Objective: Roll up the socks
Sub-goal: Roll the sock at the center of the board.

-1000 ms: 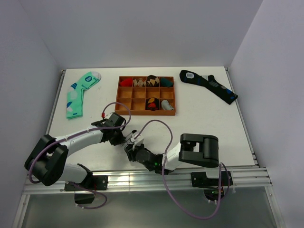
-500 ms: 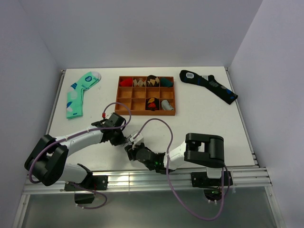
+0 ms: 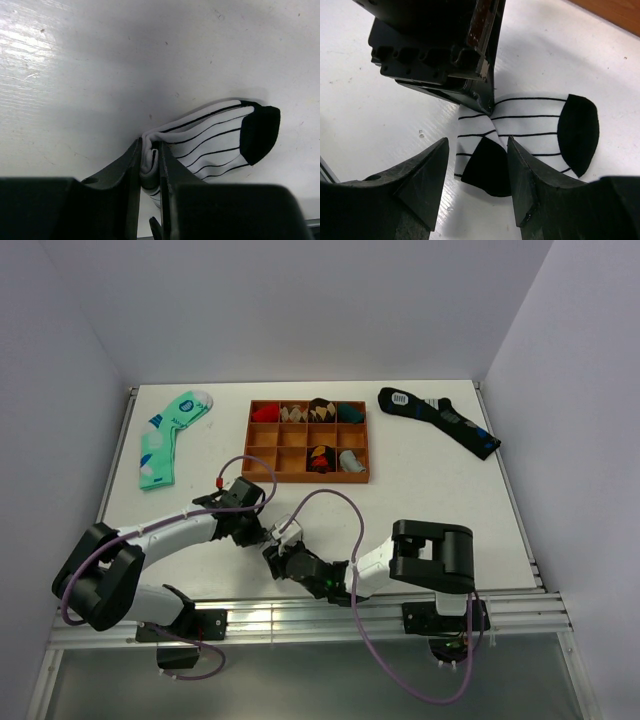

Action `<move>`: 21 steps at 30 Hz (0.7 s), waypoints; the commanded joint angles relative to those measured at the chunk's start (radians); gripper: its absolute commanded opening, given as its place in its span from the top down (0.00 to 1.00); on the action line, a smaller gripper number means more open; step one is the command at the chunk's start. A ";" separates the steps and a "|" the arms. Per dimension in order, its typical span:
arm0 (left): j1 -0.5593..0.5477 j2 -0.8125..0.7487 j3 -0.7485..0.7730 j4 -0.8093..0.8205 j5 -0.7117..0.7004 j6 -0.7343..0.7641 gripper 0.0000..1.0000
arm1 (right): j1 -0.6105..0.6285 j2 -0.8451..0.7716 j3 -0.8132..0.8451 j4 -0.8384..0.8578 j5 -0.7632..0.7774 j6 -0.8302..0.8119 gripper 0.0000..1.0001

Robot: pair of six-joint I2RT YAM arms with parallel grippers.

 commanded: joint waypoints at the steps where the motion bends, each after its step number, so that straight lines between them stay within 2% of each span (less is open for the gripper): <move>1: 0.002 0.024 -0.018 -0.001 0.013 0.025 1.00 | 0.007 0.027 0.008 0.041 0.006 0.019 0.43; 12: 0.004 0.029 -0.015 0.005 0.024 0.018 1.00 | 0.006 0.114 0.003 0.075 0.026 0.079 0.43; 15: 0.004 0.021 -0.020 0.005 0.030 0.012 1.00 | 0.006 0.137 0.003 0.067 0.038 0.111 0.46; 21: 0.004 -0.008 -0.034 0.005 0.033 0.007 1.00 | -0.009 0.159 -0.030 0.079 0.027 0.186 0.59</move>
